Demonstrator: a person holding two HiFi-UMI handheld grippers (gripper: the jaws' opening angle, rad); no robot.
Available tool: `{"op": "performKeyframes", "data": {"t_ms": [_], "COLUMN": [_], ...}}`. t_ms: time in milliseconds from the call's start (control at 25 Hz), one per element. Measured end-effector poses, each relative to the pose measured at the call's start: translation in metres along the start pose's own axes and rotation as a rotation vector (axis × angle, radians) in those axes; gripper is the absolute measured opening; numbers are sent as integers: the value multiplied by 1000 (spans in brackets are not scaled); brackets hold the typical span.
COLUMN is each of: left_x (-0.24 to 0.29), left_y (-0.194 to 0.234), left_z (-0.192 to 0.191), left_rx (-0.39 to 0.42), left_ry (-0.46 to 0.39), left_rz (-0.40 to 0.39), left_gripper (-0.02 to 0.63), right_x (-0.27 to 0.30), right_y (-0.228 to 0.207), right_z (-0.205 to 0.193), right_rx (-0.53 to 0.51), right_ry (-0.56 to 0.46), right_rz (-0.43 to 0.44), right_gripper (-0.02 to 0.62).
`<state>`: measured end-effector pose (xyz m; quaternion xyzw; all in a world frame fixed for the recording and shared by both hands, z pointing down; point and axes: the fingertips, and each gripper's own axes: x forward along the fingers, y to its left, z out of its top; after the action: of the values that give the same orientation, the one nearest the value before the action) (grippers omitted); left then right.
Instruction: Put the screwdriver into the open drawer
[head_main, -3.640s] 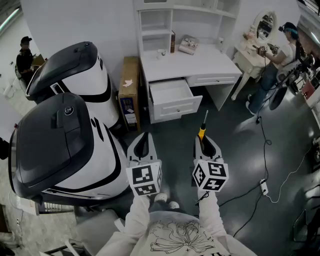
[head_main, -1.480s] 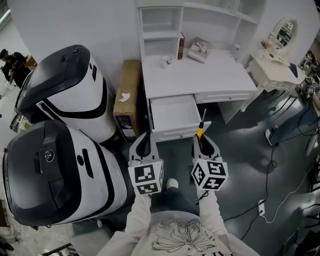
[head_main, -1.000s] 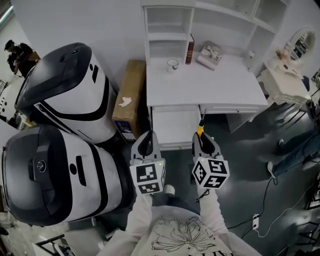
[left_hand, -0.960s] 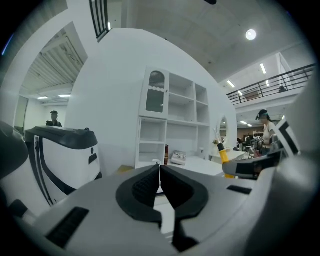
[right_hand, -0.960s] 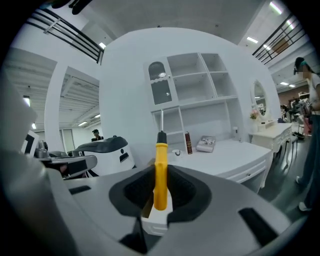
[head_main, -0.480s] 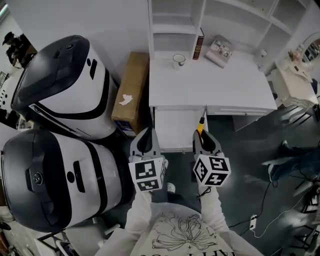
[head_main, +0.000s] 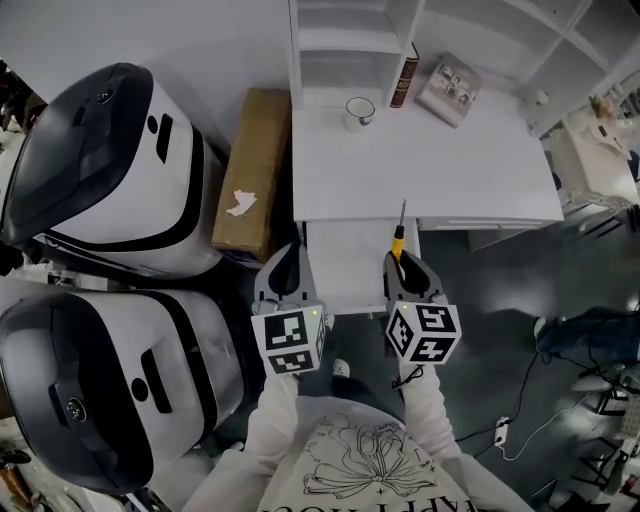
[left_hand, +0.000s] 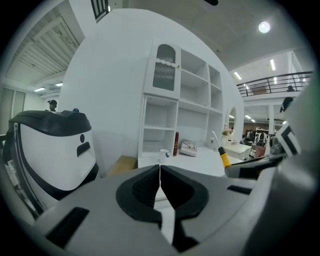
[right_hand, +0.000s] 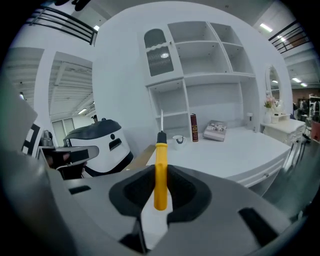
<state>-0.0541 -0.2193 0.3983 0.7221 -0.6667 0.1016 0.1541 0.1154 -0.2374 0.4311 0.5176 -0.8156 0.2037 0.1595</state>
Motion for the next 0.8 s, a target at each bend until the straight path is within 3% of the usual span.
{"op": "performKeyframes", "data": {"t_ms": [360,800], "left_x": [56,99], "left_y": [19,36], "left_z": [-30,-80], "left_rx": [-14,-46], "left_ry": [94,199], "left_rz": [-20,-42], "left_gripper": [6,6], "right_x": [61,117], "right_y": [-6,6], "right_z": [-30,-86], "right_rx": [-52,-257], "right_ry": [126,294], "right_rz": [23,137], "right_gripper": [69,69]}}
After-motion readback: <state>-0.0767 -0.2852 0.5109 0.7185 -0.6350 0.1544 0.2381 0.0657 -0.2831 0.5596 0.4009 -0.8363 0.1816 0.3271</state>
